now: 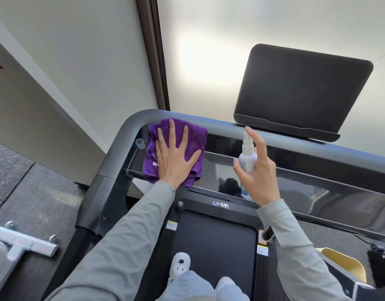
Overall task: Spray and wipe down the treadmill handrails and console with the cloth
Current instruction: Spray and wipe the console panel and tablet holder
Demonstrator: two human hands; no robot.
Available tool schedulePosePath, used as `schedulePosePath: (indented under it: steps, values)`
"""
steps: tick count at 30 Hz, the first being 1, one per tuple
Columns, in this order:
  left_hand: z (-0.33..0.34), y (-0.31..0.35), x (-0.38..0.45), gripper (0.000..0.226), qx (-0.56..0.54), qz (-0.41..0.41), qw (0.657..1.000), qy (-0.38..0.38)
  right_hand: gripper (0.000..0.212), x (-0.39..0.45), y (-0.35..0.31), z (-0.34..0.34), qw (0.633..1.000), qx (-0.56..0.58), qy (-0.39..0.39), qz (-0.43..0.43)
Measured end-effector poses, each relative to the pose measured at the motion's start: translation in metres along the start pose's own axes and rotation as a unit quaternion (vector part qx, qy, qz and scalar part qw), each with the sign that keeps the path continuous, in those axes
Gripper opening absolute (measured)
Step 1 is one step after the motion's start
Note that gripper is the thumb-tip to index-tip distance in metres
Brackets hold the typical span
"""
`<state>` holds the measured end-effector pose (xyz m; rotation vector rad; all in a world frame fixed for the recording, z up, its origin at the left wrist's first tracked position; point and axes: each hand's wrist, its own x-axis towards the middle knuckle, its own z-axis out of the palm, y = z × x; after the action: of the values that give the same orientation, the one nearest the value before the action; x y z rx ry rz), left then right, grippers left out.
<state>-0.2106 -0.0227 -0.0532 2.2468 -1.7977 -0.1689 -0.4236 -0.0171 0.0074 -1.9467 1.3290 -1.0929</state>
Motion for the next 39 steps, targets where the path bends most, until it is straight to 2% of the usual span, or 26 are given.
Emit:
schedulePosePath:
  steps: [4, 9, 12, 19, 25, 28, 32, 35, 39]
  values:
    - [-0.001, -0.020, -0.027, 0.073, -0.025, 0.026, 0.999, -0.016, 0.076, -0.004, -0.001, 0.000, 1.000, 0.006, -0.002, 0.000]
    - [-0.008, -0.024, -0.013, 0.070, 0.027, 0.040, 0.998, -0.033, 0.075, -0.008, 0.001, 0.006, 1.000, 0.007, -0.006, 0.010]
    - [-0.004, -0.018, -0.013, 0.069, 0.010, 0.029, 0.999, -0.024, 0.076, -0.009, -0.002, 0.009, 1.000, 0.006, 0.000, 0.011]
    - [0.011, 0.023, -0.017, 0.066, -0.001, 0.012, 1.000, -0.015, 0.072, -0.016, 0.002, 0.003, 0.999, 0.004, 0.034, 0.033]
    - [0.025, 0.089, -0.034, 0.068, 0.012, 0.058, 0.997, -0.040, 0.073, -0.024, 0.013, -0.017, 0.998, 0.019, 0.036, 0.055]
    - [0.020, 0.072, -0.030, 0.069, 0.009, 0.058, 0.998, -0.034, 0.072, -0.017, 0.020, -0.027, 0.999, 0.005, 0.015, 0.035]
    - [0.005, 0.028, -0.015, 0.072, 0.009, -0.017, 1.000, -0.021, 0.071, -0.004, 0.025, -0.028, 1.000, 0.013, 0.009, 0.008]
    - [-0.002, 0.002, -0.009, 0.072, 0.004, -0.031, 0.999, -0.029, 0.072, 0.002, 0.025, -0.024, 1.000, 0.015, 0.005, 0.007]
    - [0.008, 0.023, -0.012, 0.073, 0.013, -0.041, 0.999, -0.016, 0.072, -0.001, 0.030, -0.026, 1.000, 0.012, 0.006, 0.013]
